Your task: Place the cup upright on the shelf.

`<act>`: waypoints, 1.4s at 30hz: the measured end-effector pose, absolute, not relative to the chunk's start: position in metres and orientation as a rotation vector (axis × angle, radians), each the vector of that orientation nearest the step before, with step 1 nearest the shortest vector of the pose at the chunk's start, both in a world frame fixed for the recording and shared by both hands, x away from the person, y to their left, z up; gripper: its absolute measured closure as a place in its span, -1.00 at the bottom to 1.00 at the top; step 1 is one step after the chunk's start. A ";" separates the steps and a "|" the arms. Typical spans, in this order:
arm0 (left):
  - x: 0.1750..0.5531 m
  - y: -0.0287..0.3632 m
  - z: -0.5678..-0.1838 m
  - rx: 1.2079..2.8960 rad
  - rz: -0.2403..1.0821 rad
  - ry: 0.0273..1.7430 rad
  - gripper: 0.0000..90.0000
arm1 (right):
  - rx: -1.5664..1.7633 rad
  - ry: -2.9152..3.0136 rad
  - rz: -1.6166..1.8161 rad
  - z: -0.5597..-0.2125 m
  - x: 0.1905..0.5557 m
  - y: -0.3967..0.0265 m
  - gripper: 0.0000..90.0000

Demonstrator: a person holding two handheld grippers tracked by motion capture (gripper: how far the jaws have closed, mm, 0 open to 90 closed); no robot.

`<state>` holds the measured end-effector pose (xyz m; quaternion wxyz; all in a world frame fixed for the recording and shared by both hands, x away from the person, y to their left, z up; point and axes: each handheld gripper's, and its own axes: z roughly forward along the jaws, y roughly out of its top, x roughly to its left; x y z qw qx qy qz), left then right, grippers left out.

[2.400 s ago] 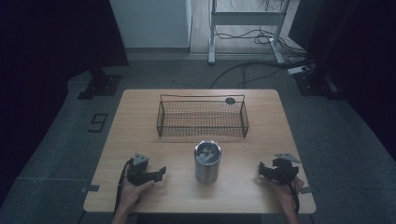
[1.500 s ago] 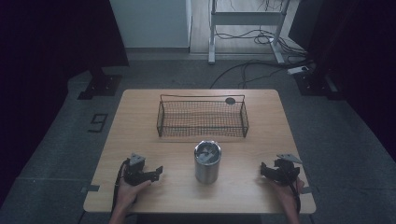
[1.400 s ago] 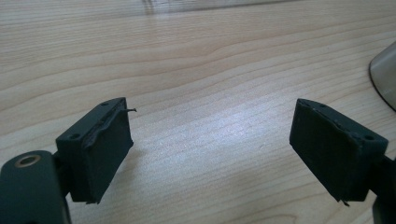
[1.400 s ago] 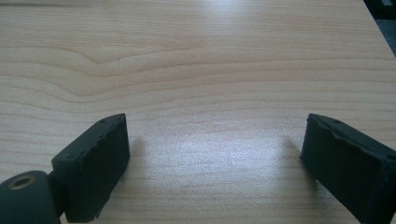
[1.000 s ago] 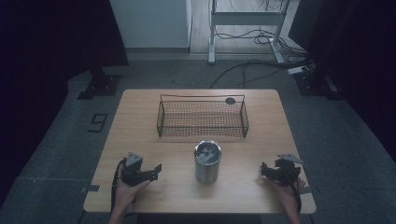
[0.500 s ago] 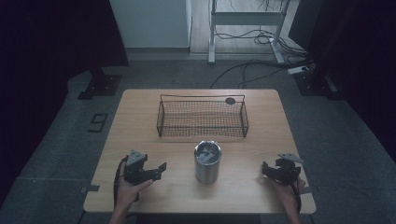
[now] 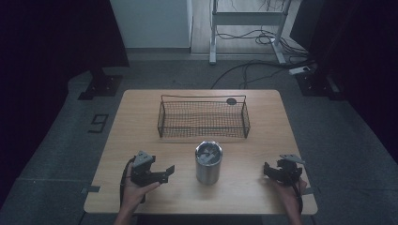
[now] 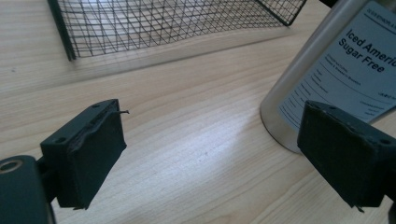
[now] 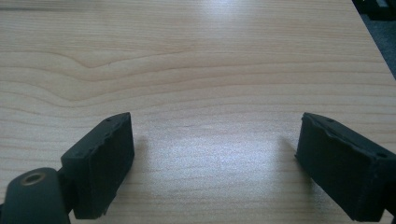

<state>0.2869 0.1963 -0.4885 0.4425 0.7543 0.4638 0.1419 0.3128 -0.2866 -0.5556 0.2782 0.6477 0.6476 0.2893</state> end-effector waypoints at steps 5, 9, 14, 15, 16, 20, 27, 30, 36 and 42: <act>0.287 0.189 -0.489 1.885 0.331 1.130 -0.84 | 1.738 1.736 0.775 -0.556 0.313 -0.287 -0.75; 0.287 0.184 -0.487 1.889 0.320 1.117 -0.84 | 1.739 1.735 0.775 -0.556 0.313 -0.287 -0.74; 0.287 0.176 -0.486 1.893 0.299 1.098 -0.84 | 1.739 1.734 0.775 -0.556 0.313 -0.287 -0.74; 0.287 0.176 -0.486 1.893 0.299 1.098 -0.84 | 1.739 1.734 0.775 -0.556 0.313 -0.287 -0.74; 0.287 0.172 -0.485 1.897 0.290 1.087 -0.84 | 1.739 1.734 0.775 -0.556 0.313 -0.287 -0.74; 0.286 0.164 -0.484 1.912 0.265 1.051 -0.86 | 1.740 1.733 0.774 -0.556 0.313 -0.287 -0.74; 0.286 0.153 -0.484 1.922 0.245 1.025 -0.87 | 1.740 1.732 0.773 -0.556 0.313 -0.287 -0.74; 0.286 0.145 -0.482 1.923 0.235 1.010 -0.88 | 1.740 1.731 0.775 -0.556 0.313 -0.287 -0.74; 0.287 0.134 -0.480 1.926 0.220 0.977 -0.91 | 1.741 1.732 0.773 -0.556 0.313 -0.287 -0.74; 0.287 0.119 -0.480 1.946 0.211 0.949 -0.92 | 1.743 1.729 0.774 -0.556 0.313 -0.287 -0.74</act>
